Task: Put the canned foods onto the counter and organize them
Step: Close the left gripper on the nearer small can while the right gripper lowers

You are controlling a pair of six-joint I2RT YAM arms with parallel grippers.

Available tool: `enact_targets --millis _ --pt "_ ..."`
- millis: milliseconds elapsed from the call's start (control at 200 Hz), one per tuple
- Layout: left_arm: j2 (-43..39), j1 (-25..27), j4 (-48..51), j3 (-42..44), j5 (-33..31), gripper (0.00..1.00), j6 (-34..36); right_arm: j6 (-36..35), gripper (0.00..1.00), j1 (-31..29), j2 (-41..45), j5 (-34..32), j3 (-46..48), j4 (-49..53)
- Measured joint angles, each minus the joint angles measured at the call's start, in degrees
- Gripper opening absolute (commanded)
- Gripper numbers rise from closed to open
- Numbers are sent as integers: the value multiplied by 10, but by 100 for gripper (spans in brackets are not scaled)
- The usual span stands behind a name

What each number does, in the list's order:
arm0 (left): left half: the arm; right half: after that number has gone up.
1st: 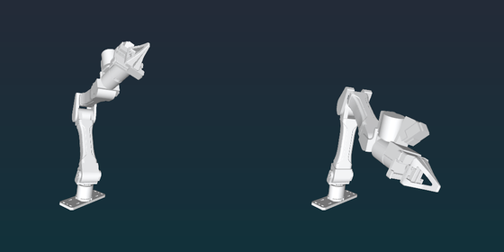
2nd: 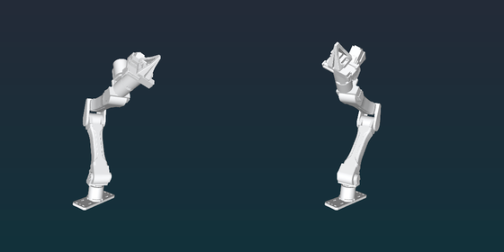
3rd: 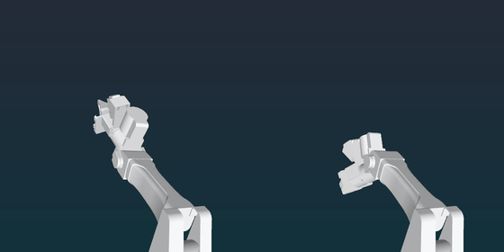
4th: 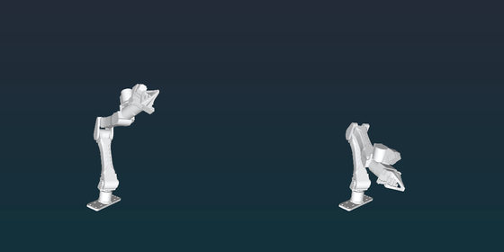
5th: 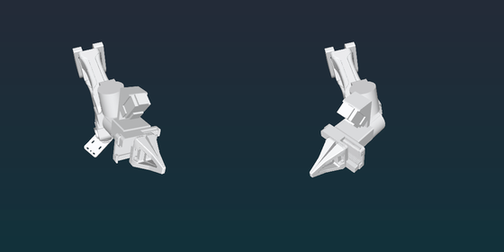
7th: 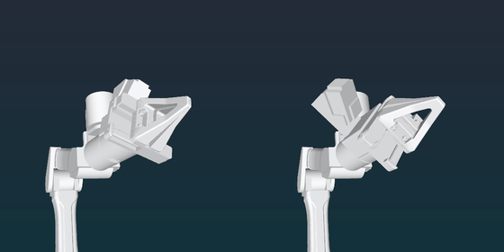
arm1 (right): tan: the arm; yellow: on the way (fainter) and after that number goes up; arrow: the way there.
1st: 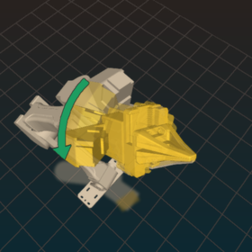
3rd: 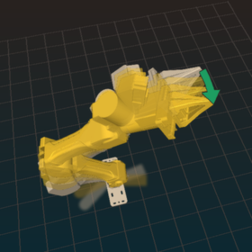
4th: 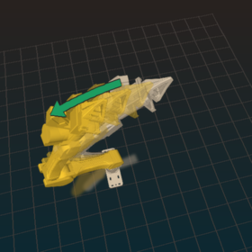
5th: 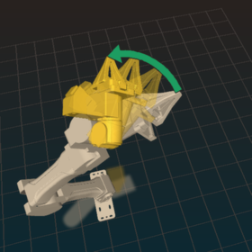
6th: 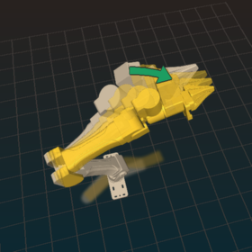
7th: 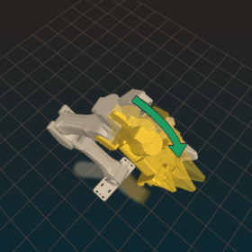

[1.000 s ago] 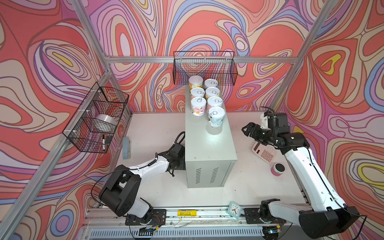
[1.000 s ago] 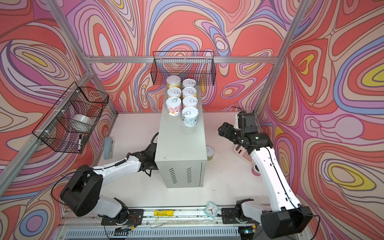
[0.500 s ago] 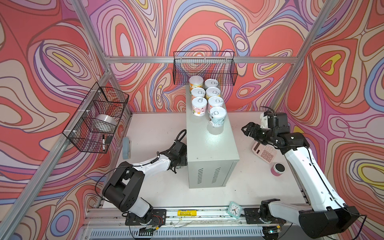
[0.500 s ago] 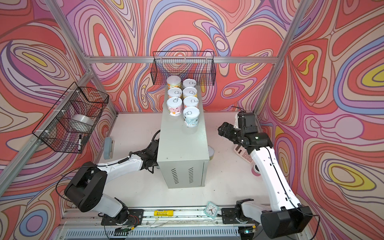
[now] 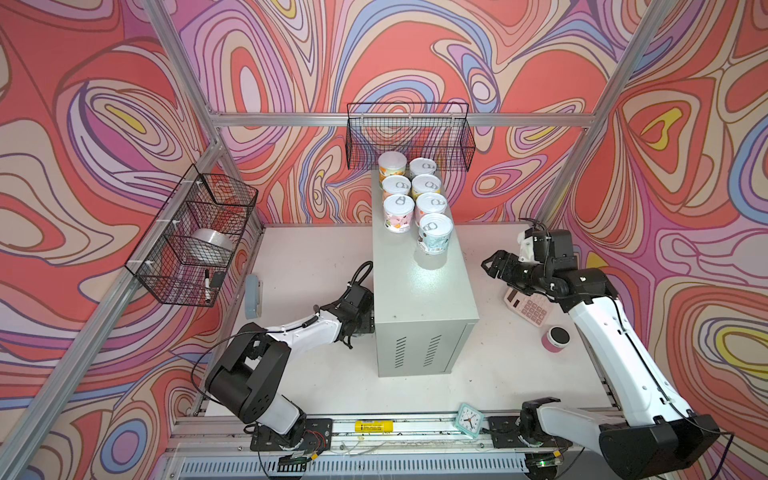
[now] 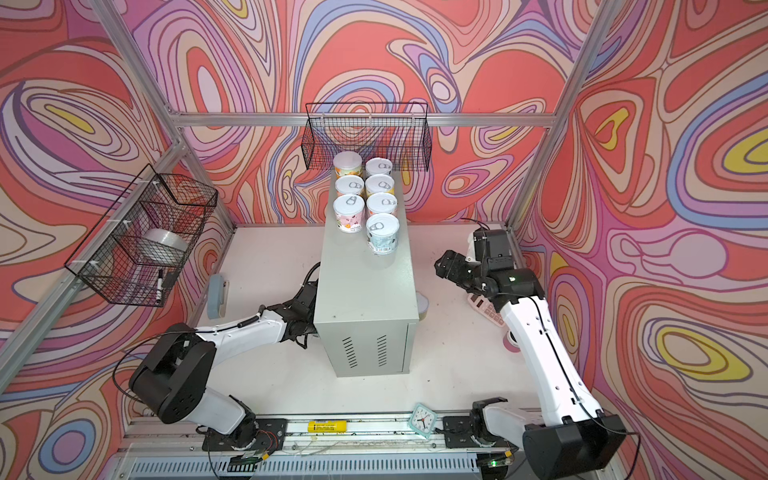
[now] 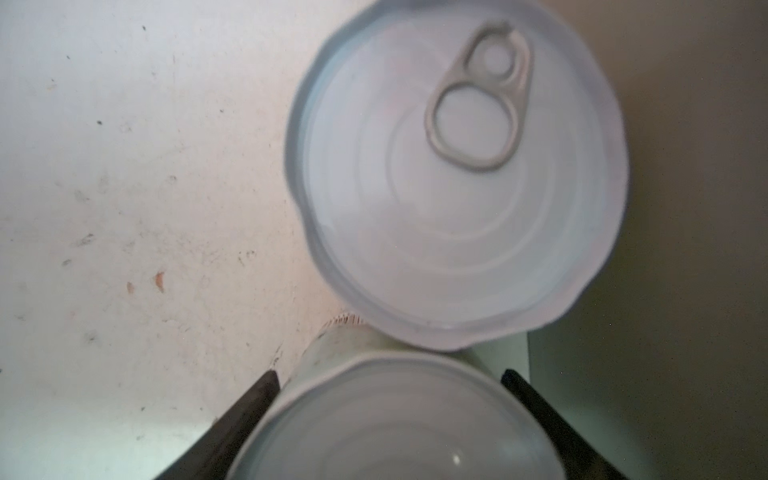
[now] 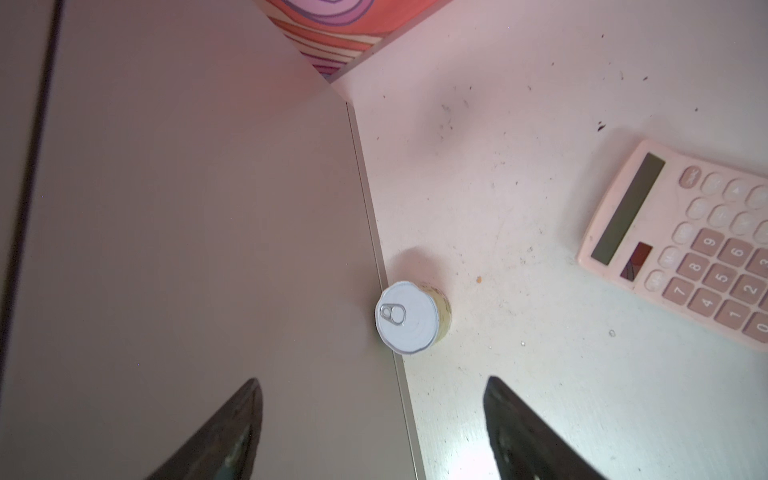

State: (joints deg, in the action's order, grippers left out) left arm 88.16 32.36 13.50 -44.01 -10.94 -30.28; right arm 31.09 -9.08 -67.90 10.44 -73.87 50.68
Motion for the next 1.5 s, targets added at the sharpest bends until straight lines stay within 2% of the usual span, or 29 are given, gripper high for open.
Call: enact_targets --millis 245,696,1197,1497 --pt "-19 4 21 10 4 87 0 17 86 -78 3 -6 47 -2" --pt "-54 7 56 10 -10 86 0 27 84 -115 7 -22 57 -26" --pt "-55 7 64 10 -17 86 3 26 82 -148 -14 -73 47 -23" --pt "-55 7 64 10 -17 86 5 27 80 -158 -14 -79 44 -24"
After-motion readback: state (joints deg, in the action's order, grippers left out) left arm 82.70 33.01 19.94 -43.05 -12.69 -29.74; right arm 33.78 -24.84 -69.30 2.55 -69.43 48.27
